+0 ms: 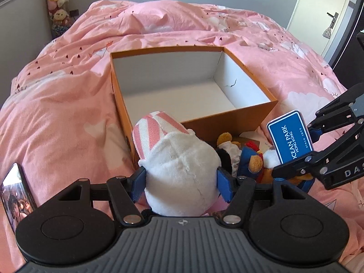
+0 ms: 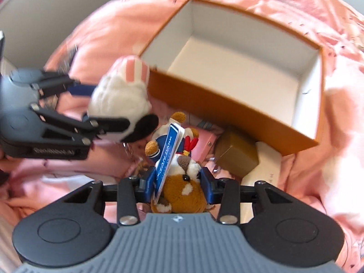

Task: Organize objects
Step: 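Carry both plush toys over the shoebox and lower them inside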

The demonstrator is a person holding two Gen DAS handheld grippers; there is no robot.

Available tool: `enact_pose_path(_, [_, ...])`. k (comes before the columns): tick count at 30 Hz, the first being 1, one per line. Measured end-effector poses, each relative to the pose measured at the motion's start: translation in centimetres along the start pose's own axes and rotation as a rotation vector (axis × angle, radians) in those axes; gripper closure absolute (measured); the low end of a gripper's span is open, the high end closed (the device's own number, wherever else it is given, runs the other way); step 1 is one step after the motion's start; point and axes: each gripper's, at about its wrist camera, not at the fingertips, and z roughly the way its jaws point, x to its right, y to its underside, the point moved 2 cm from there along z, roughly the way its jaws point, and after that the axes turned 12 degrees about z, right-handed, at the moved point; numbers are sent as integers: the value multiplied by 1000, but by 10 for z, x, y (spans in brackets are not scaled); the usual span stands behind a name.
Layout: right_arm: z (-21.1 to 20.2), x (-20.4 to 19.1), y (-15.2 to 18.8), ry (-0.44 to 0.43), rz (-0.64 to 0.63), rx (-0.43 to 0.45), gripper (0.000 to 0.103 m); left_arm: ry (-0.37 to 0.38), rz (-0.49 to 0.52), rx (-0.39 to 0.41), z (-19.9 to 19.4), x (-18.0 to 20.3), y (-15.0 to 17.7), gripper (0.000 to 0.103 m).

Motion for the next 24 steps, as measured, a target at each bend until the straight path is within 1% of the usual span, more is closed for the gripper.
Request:
enact_pose_path(6, [-53,13,-7,-20,81,135,59,-27,53,104,-24,4,-29,29])
enact_pose_path(11, [-84,22,-24,-19,117,279,59,-68,88,145,-34,-9,-51,30])
enact_pose_path(14, [-92,29,-39,-28,147,350,59,-80,96,146,-31,-21,-66,29])
enact_pose_path(16, [-91,31,-51,-35,169,392,59,-89,103,137,-26,-30,-75,29])
enact_pose_path(18, [-84,33,-63,-60,195,418,59,-74,107,124,-19,-38,-85,30])
enact_pose_path(21, [-68,41,-85,-115,261,421,59,-20,100,99,-4,-49,-98,30])
enact_pose_path(24, [-42,51,-102,-152,338,421,59,-3,128,38,20,-51,-105,30])
